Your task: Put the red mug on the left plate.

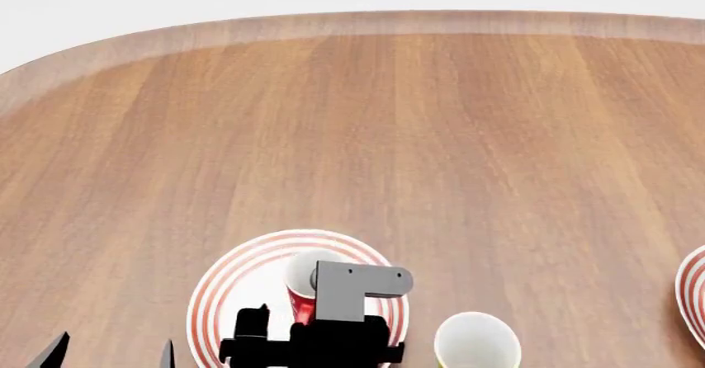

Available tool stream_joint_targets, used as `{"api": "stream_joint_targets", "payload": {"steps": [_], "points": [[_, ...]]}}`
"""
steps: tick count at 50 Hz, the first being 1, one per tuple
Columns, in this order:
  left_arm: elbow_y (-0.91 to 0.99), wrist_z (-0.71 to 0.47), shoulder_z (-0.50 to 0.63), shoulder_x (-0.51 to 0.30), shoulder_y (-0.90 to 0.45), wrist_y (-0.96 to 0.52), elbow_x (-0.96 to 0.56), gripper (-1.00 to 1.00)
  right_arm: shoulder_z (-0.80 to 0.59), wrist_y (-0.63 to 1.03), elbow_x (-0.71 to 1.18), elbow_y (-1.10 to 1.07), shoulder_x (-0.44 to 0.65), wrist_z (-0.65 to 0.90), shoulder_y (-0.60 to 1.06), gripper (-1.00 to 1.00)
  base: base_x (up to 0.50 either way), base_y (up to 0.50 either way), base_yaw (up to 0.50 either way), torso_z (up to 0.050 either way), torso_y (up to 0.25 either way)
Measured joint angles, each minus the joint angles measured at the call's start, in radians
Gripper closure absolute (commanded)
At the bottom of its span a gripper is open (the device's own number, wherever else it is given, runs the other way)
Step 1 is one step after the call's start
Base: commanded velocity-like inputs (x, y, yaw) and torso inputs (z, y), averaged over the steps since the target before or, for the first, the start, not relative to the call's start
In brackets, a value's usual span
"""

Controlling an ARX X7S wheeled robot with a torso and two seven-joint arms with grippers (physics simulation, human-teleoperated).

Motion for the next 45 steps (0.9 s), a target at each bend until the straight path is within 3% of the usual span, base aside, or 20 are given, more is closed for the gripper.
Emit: {"api": "stream_joint_targets", "payload": {"steps": [16,45], "points": [[0.027,-0.009,0.002,-0.009,0.006,-0.008,-0.003,-1.0,-0.023,0.005,0.018,-0.103,0.04,0.046,-0.024,-1.0,0.0,0.0,0.0,0.0,0.0],[0.224,-0.055,0.001,-0.059,0.055,-0.062,0.003,-1.0,-0.056,-0.07,-0.072,-0.655,0.249,0.282,-0.204,-1.0,0.0,0.0,0.0,0.0,0.0]]}}
